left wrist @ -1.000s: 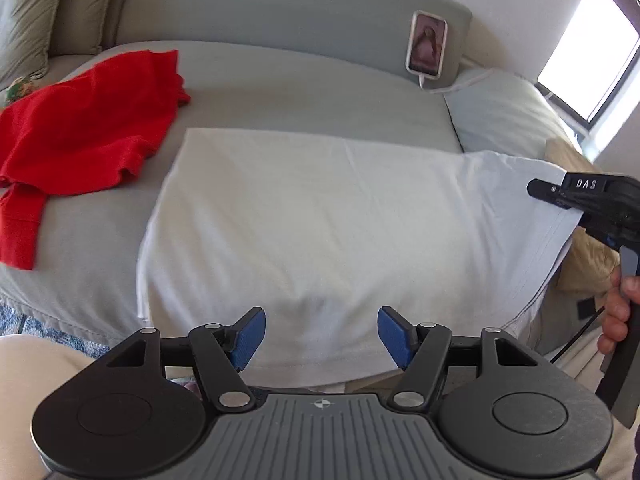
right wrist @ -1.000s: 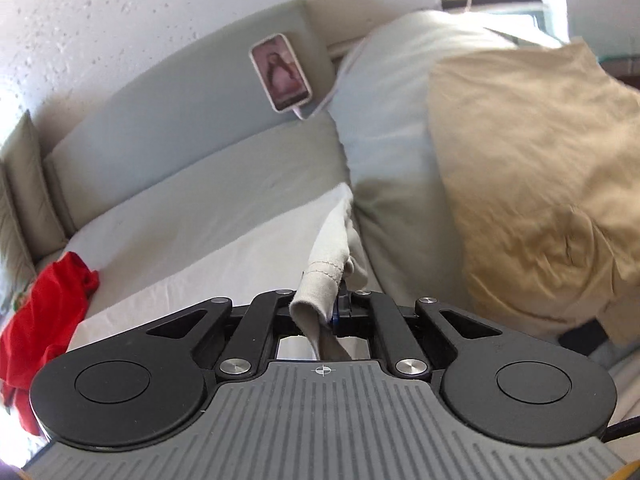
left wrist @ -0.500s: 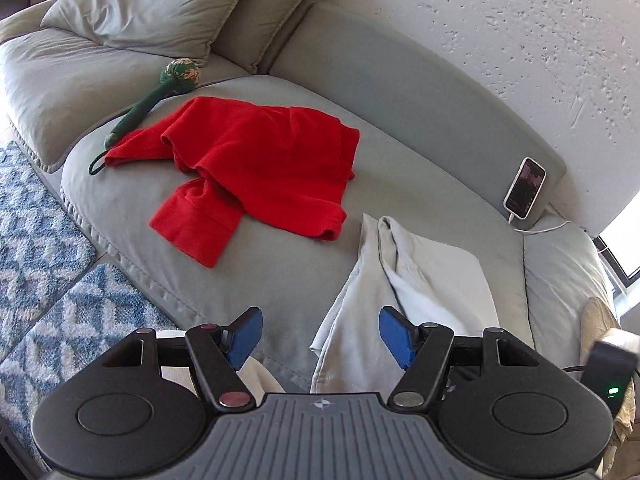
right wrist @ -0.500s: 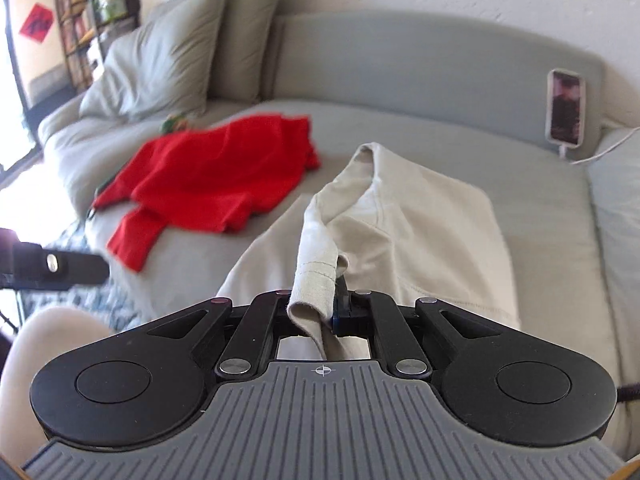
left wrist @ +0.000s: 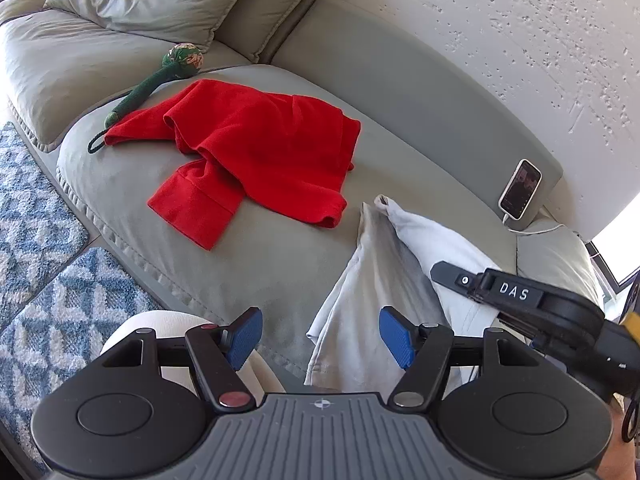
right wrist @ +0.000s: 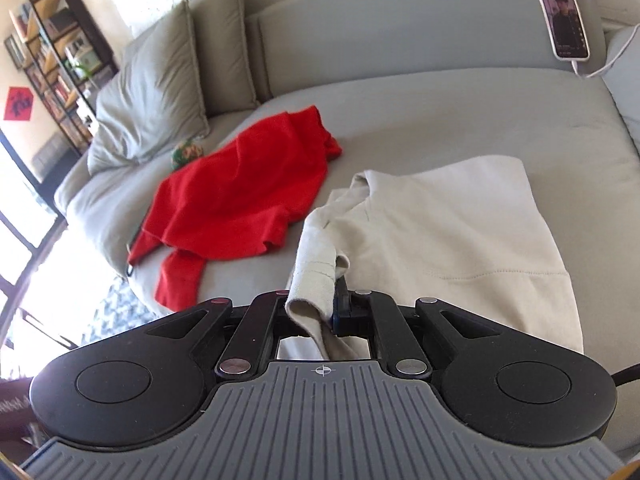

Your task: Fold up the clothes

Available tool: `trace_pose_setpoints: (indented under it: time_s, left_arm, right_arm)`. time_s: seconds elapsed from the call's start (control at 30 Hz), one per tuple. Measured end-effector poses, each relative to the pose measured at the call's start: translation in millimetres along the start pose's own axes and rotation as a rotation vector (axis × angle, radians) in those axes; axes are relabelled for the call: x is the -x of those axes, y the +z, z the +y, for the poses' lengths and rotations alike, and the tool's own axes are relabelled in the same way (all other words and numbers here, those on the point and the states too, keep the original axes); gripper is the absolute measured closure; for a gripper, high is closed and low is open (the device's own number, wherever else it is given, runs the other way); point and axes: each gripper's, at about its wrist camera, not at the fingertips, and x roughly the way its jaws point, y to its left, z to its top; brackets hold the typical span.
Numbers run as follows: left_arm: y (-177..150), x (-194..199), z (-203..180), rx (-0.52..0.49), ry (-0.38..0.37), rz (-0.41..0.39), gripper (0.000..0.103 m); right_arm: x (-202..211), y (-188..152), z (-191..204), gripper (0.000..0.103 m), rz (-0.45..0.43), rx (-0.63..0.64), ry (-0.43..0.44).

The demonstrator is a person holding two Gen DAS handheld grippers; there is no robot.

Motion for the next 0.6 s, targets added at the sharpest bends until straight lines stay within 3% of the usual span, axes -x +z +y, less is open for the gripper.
trace_pose_setpoints:
  time_s: [0.27,0.37,0.4,0.5,0.6]
  left_arm:
    - [-2.1,1.0,5.3,0.019,0.016,0.004,0.039]
    - [-3.3,-4.4,-3.6,-0.010,0.001,0.006,0.039]
    - [-3.8,-6.8,-7.2,-0.023,-0.005,0.008,0.039]
    - [-5.4,-13.9,-18.0,-0.060,-0.024,0.013,0.038]
    - [-6.9,-20.9,-28.9,-0.097,-0.043,0.019,0.039]
  right_arm:
    - [-14.8,-10.8,16.3,0.094,0.075,0.074,0.001]
    - [-24.7,-19.7,21.4,0.074,0.194,0.158,0.075]
    - [-25.2,-23.3,22.6,0.058,0.244,0.186,0.122]
    - [-8.8,-34.1,9.9,0.056,0.304,0.176,0.249]
    - [19.6,-33.6,-20.9,0.056,0.272,0.089,0.268]
